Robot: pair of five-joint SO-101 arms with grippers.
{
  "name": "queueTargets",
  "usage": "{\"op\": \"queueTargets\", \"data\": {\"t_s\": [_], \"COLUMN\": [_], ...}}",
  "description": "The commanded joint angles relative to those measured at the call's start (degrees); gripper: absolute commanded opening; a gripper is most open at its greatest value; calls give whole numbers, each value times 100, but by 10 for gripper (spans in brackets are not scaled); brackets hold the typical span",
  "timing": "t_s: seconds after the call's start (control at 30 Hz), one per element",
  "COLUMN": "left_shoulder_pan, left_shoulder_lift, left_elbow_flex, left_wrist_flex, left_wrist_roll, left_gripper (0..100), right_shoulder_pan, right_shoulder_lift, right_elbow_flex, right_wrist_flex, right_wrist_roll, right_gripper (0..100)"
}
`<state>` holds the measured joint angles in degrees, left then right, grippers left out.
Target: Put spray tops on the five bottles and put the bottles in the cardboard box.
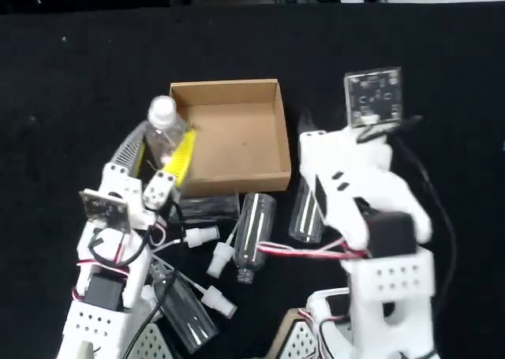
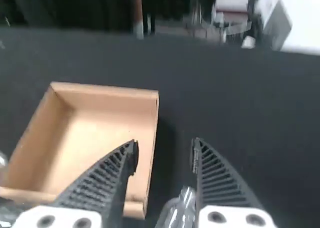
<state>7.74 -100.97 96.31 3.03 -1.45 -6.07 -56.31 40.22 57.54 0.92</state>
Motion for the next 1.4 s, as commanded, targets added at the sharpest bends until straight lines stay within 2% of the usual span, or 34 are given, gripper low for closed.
{"op": "queueTargets", "data": {"t_s": [0.0,0.13,0.27,0.53,0.73,0.93,1.2,1.37], "left_shoulder_pan": [-110,-127,-136,-127,-127,-136,-145,-189], "left_shoulder_lift": [-62,308,1196,4914,7200,8826,10453,11033], "left_elbow_flex": [119,48,-242,-2220,-3371,-3705,-4119,-4154], "left_wrist_flex": [-299,-484,-1292,-2356,-3789,-5152,-6374,-7112], "left_wrist_roll": [-88,-105,-105,-105,-105,-88,-53,-53], "left_gripper": [33,35,36,36,37,37,37,33], "right_shoulder_pan": [132,123,149,149,149,132,132,132], "right_shoulder_lift": [-119,-92,-92,-127,-101,-92,-92,-92], "right_elbow_flex": [1323,2000,2413,3354,3468,3468,3468,3468], "right_wrist_flex": [-1319,-1925,-2251,-3341,-3393,-3402,-3411,-3411], "right_wrist_roll": [-501,-659,-668,-642,-633,-633,-633,-633], "right_gripper": [138,138,138,138,138,138,138,138]}}
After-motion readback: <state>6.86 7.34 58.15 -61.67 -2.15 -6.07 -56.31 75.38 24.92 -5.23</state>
